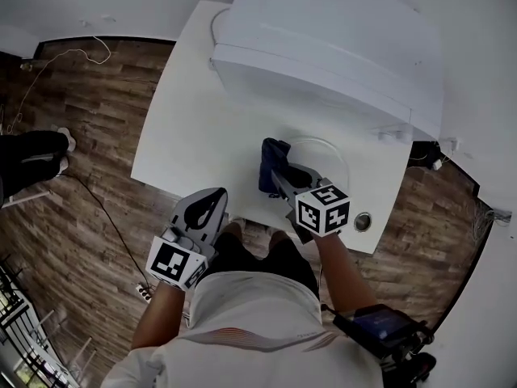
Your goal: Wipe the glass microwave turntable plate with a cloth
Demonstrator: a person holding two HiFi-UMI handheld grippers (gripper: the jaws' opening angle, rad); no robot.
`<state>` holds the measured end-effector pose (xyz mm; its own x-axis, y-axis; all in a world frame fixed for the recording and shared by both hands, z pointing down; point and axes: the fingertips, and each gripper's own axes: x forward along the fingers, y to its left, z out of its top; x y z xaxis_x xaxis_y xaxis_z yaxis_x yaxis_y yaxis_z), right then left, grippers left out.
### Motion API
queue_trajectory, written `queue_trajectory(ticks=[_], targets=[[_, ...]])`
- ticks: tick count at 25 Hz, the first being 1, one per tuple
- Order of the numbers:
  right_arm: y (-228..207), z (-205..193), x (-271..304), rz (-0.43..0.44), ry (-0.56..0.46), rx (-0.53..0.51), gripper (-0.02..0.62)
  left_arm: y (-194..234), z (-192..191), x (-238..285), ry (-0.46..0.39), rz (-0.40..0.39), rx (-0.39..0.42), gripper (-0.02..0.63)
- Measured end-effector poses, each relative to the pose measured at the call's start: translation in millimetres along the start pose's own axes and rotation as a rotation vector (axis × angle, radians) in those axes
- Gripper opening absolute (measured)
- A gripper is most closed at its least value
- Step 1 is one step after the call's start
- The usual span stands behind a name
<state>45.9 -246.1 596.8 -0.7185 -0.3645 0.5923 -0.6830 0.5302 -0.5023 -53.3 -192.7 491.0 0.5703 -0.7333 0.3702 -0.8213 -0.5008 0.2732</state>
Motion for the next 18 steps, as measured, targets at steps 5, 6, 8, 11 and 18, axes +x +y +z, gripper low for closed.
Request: queue_trajectory(ticks=[5, 6, 8, 11, 18], targets=[[-18.4, -11.5, 13.1, -0.053, 0.064, 0.053, 0.061, 3.4, -4.7, -3.3, 0.001, 0.009, -0.021, 0.011], [-22.2, -12.6, 12.3, -0.064, 0.069, 0.057, 0.061, 3.1, -5.5, -3.4, 0.005, 0.007, -0.022, 0.011], [-30.7, -15.6, 8.9, -0.087, 0.080, 0.063, 0.061, 3.0, -7.7, -3.4, 0.014, 0.002, -0.023, 0.011], [-46.3, -20.9, -0.2, -0.120, 0.088, 0.090, 0.061, 2.6, -13.1, -0.1, 0.033, -0.003, -0.023, 0.011], [-80.6, -26.7, -28.1, -0.176, 0.068, 0.157, 0.061, -20.1, -19.5, 24.5, 0.056, -0.070, 0.002, 0.011]])
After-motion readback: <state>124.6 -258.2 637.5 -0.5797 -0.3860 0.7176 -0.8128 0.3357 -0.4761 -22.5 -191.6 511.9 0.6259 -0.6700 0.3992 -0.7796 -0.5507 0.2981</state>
